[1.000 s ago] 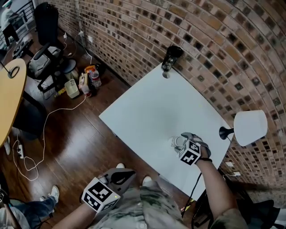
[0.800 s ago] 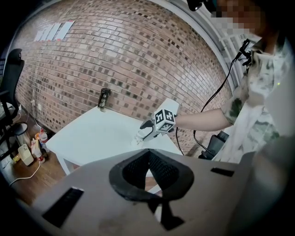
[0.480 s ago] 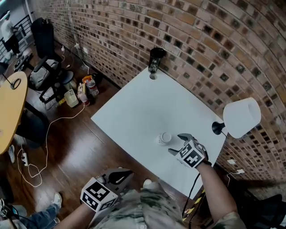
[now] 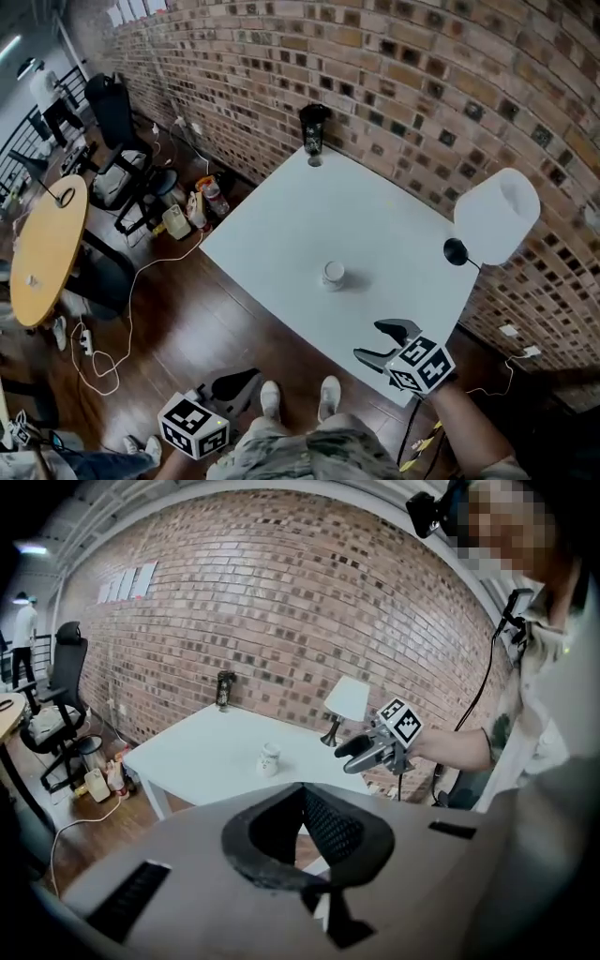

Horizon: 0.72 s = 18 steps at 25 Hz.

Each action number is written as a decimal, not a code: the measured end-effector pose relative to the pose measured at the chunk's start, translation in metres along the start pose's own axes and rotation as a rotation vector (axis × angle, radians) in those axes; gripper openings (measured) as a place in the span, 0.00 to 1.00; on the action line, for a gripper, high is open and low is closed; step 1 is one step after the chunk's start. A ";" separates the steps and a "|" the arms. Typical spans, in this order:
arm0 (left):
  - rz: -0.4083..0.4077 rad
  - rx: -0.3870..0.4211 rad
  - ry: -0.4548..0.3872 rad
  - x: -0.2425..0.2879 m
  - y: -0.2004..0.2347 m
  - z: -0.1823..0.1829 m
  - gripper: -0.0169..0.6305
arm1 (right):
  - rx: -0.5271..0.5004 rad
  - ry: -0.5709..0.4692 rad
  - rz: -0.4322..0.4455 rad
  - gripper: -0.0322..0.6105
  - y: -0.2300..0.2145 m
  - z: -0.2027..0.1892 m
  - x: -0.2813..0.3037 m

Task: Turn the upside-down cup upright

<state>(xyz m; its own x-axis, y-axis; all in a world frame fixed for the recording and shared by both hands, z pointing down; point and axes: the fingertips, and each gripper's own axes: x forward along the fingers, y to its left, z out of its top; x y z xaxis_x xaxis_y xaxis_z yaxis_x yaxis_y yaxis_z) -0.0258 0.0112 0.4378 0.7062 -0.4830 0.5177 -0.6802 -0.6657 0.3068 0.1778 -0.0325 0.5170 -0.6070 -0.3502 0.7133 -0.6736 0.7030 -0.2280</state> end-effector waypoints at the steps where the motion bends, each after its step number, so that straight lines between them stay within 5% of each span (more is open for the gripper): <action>1: 0.012 0.006 0.003 -0.005 -0.004 -0.002 0.04 | 0.023 -0.032 0.003 0.52 0.006 -0.001 -0.008; 9: -0.020 0.073 -0.017 -0.063 -0.074 -0.050 0.04 | 0.113 -0.215 -0.034 0.52 0.111 -0.053 -0.075; 18: -0.145 0.056 -0.036 -0.144 -0.158 -0.126 0.04 | 0.146 -0.245 -0.081 0.52 0.260 -0.124 -0.137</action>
<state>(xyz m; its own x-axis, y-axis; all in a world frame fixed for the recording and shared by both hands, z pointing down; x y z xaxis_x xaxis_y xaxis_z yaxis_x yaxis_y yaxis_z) -0.0443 0.2576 0.4153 0.8037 -0.3990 0.4415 -0.5591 -0.7604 0.3305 0.1382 0.2758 0.4421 -0.6204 -0.5533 0.5558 -0.7668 0.5766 -0.2820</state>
